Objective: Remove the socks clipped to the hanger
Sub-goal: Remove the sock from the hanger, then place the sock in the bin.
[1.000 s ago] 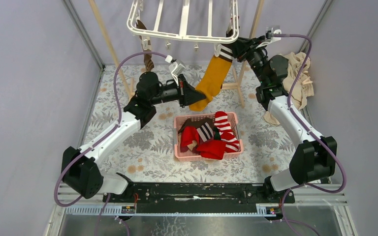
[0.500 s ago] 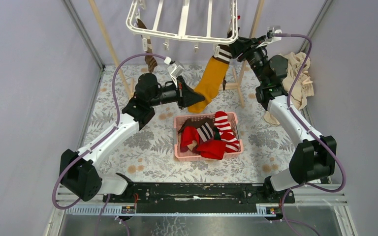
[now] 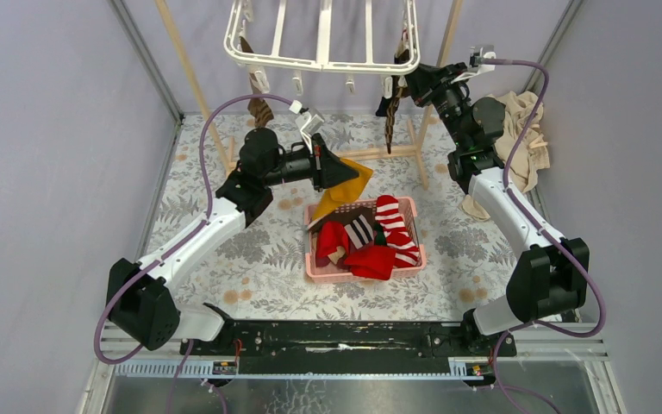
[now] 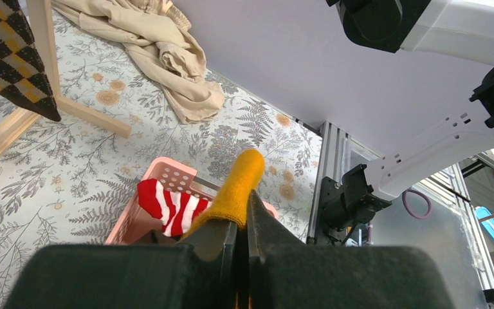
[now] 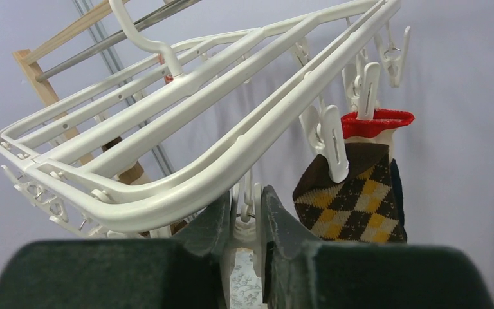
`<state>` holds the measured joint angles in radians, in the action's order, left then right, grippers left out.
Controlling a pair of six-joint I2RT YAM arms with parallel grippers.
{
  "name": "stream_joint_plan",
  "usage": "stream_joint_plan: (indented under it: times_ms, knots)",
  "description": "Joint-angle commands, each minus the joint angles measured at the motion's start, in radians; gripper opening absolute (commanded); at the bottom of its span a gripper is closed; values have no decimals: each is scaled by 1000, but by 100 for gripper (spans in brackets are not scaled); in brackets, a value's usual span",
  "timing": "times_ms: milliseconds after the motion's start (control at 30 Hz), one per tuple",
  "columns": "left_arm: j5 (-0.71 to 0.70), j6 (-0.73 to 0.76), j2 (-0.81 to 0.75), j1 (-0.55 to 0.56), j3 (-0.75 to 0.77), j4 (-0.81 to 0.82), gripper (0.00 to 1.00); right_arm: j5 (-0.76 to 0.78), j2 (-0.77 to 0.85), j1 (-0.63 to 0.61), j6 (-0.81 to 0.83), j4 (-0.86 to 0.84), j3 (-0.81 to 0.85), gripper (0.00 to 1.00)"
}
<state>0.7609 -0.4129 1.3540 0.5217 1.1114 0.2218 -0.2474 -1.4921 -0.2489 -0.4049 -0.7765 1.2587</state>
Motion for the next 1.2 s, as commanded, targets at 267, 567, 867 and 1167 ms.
stream_joint_plan:
  times_ms: [267, 567, 867, 1167]
  knots:
    - [87, -155, -52, 54, 20, 67, 9, 55, 91, 1, -19, 111, -63, 87]
    - [-17, -202, -54, 118, -192, 189, 14, 78, 62, 57, -34, 208, -140, 88]
    - [-89, -228, 38, 136, -364, 305, 31, -43, -105, 53, -27, 126, -113, 88]
    - [-152, -198, 65, 136, -346, 285, 99, 39, -205, -3, 54, 147, -48, 88]
